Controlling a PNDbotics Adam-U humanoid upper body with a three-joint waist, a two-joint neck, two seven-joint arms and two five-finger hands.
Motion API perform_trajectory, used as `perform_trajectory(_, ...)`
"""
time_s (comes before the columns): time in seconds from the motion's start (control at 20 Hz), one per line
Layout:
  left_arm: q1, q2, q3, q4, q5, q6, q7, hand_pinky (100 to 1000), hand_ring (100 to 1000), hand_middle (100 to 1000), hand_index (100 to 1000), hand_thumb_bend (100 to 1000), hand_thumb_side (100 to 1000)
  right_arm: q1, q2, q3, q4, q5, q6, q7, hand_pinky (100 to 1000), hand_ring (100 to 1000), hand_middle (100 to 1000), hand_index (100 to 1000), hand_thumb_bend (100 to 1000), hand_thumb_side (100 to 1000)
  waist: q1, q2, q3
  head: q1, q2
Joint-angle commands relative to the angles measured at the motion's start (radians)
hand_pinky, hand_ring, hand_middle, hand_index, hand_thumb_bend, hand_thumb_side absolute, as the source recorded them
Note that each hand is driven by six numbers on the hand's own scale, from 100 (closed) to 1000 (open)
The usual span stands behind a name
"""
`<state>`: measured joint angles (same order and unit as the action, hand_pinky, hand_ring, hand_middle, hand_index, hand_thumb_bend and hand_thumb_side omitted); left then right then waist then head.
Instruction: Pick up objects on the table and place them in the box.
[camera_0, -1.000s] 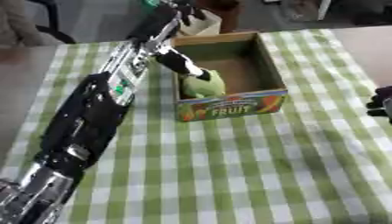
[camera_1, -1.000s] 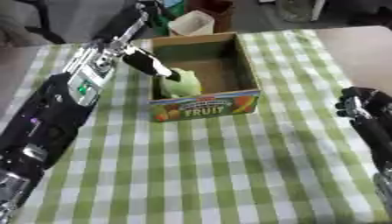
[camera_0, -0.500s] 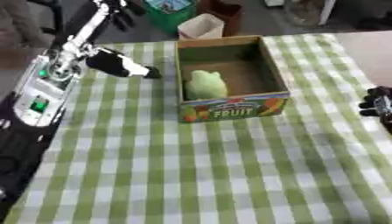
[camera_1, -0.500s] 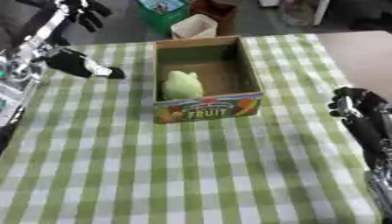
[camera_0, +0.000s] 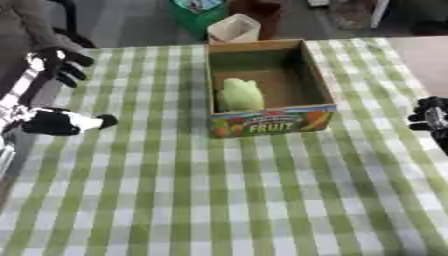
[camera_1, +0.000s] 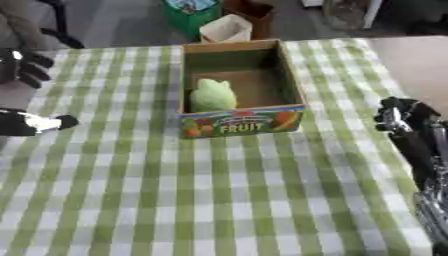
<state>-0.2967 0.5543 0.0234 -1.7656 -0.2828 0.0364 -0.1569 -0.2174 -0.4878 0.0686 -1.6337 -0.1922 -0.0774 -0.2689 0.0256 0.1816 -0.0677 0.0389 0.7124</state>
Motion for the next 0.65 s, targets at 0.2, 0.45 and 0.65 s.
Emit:
perform_trajectory(0.2, 0.061, -0.010, 0.064, -0.045, 0.002, 0.001, -0.006, 608, 647, 674, 740, 781, 100, -0.005, -0.024, -0.012, -0.010, 0.002, -0.001, -0.006, 611, 618, 560, 662, 100, 527, -0.007, -0.016, 0.006, 0.007, 0.031)
perform_trajectory(0.45, 0.078, -0.026, 0.076, -0.048, 0.000, 0.006, -0.003, 606, 647, 673, 738, 780, 100, -0.003, -0.024, -0.011, -0.010, 0.002, 0.001, -0.005, 611, 618, 560, 662, 100, 527, -0.012, -0.017, 0.012, 0.013, 0.047)
perform_trajectory(0.65, 0.082, -0.034, 0.078, -0.048, 0.001, 0.007, -0.002, 604, 646, 672, 737, 782, 100, -0.004, -0.025, -0.010, -0.010, 0.002, 0.002, -0.004, 611, 618, 560, 662, 100, 523, -0.016, -0.018, 0.016, 0.013, 0.052)
